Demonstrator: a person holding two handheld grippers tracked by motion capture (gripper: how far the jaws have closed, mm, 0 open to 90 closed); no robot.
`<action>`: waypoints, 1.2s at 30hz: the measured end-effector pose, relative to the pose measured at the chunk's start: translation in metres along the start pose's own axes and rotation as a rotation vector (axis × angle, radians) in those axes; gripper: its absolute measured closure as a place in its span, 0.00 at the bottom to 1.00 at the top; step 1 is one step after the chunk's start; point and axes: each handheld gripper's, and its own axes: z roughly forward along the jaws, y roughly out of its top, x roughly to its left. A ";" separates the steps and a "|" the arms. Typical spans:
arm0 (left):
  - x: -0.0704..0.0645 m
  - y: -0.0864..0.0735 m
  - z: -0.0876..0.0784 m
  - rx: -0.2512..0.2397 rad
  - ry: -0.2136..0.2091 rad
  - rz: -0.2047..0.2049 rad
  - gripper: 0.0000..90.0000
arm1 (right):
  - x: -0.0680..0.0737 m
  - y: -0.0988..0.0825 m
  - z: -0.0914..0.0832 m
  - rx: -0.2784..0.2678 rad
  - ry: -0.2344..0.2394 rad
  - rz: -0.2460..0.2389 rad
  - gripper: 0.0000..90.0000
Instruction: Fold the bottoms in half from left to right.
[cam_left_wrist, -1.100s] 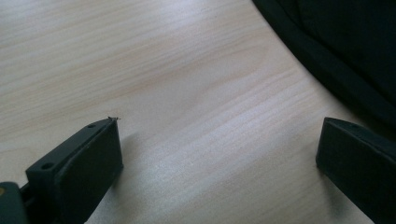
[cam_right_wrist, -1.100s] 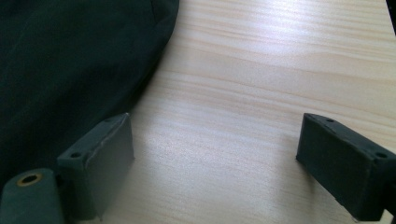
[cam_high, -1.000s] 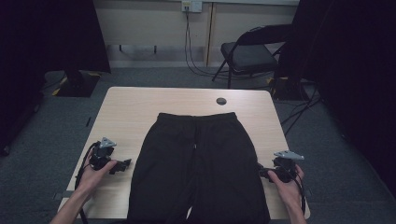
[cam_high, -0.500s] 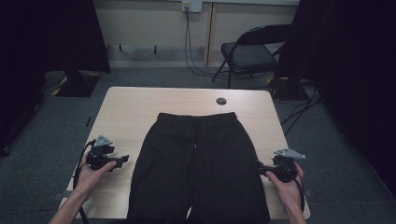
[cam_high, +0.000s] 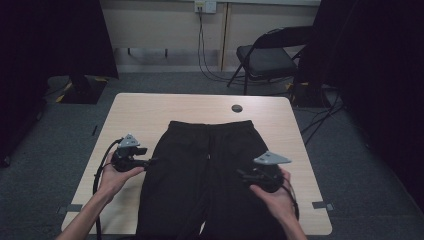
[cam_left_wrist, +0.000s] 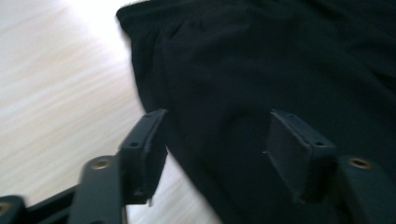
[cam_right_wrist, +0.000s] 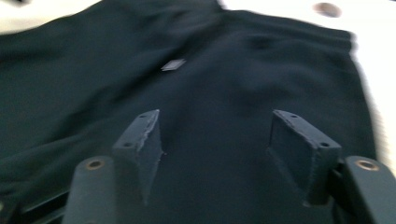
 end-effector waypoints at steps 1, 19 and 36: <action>-0.003 0.001 0.002 0.001 -0.020 0.015 0.47 | 0.000 0.000 0.000 0.000 0.000 0.000 0.40; -0.024 -0.024 0.031 0.145 -0.060 0.113 0.56 | 0.112 0.014 0.097 0.178 0.191 -0.209 0.40; -0.042 -0.036 0.010 0.195 -0.134 0.116 0.58 | 0.097 -0.016 0.079 0.199 0.200 -0.195 0.39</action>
